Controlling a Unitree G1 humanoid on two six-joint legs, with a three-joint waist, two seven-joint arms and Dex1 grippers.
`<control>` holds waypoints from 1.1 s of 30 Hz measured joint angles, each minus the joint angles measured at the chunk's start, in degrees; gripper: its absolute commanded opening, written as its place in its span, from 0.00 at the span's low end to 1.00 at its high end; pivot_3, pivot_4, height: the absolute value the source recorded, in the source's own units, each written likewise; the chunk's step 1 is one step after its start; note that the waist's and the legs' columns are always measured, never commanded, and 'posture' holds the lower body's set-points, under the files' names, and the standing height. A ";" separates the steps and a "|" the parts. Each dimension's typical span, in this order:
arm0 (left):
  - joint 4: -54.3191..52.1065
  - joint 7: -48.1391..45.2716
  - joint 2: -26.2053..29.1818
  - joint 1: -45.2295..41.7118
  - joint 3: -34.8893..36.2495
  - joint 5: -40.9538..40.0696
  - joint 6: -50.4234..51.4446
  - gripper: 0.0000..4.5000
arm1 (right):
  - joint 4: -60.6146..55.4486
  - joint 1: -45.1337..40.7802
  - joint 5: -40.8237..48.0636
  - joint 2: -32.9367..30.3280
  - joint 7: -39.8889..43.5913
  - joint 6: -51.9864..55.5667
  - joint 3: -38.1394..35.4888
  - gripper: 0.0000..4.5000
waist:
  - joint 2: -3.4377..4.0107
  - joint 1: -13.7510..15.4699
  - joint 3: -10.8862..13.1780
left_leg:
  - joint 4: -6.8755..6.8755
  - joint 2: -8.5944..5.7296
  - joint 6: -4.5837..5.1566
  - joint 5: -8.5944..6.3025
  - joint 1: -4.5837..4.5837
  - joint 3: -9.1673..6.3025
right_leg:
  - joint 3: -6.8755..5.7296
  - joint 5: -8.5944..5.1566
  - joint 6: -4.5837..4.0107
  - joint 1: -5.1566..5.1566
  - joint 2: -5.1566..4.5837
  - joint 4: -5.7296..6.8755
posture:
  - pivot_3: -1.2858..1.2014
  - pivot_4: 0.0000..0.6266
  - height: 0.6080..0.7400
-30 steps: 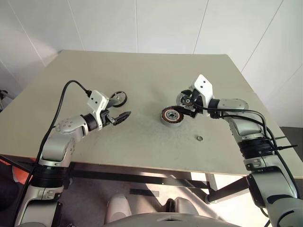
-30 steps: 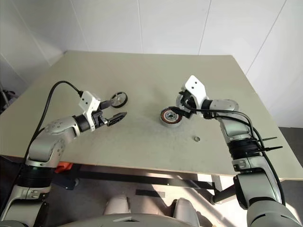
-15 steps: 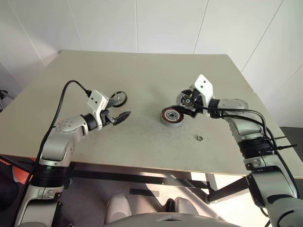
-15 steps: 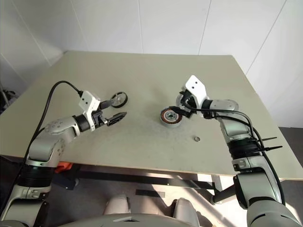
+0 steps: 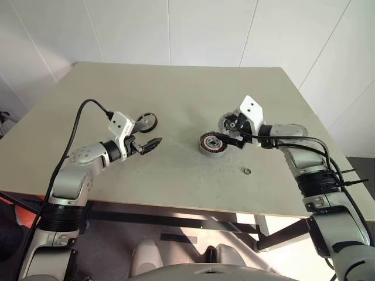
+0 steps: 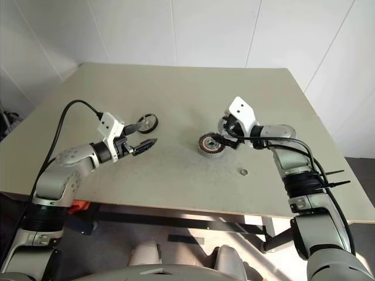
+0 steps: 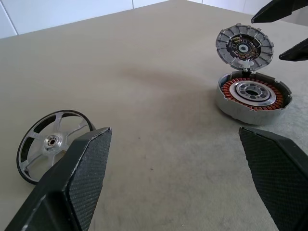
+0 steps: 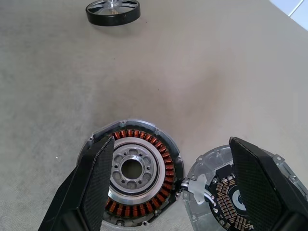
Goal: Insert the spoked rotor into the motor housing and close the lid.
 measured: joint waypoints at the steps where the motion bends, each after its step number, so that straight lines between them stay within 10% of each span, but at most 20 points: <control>1: 0.01 0.00 -0.05 0.00 0.00 0.01 0.00 1.00 | -0.09 0.16 -0.80 -0.39 0.07 -0.44 0.55 0.96 | 0.00 0.01 0.00 | 0.00 0.00 0.00 0.00 0.00 0.00 | 0.00 0.00 0.00 0.00 0.00 0.00 | 0.52 0.00 1.00; 17: 1.22 -0.01 -0.57 -0.15 -0.07 0.52 -0.81 1.00 | -8.15 2.93 -8.97 -9.10 2.11 0.85 4.49 0.96 | 0.00 0.12 0.00 | 0.00 -0.01 0.01 0.00 0.01 0.01 | 0.02 0.00 0.00 0.01 -0.01 -0.01 | 0.52 0.00 1.00; 23: 1.47 -0.09 -0.85 -0.52 -0.31 0.98 -0.86 1.00 | -11.30 3.50 5.28 -6.71 6.79 8.62 -5.33 0.96 | 0.03 -0.10 -0.01 | -0.02 0.00 0.04 -0.02 0.04 0.02 | 0.04 0.00 0.00 0.00 0.01 0.00 | 0.52 0.00 1.00; 33: 2.49 -0.59 -0.76 -1.19 -0.67 1.21 -1.16 1.00 | -9.98 15.07 2.35 -12.99 12.65 -1.37 -2.25 0.96 | 0.02 0.09 -0.02 | 0.00 0.00 0.08 -0.04 0.05 0.03 | 0.01 -0.01 0.00 0.12 -0.02 -0.10 | 0.52 0.00 1.00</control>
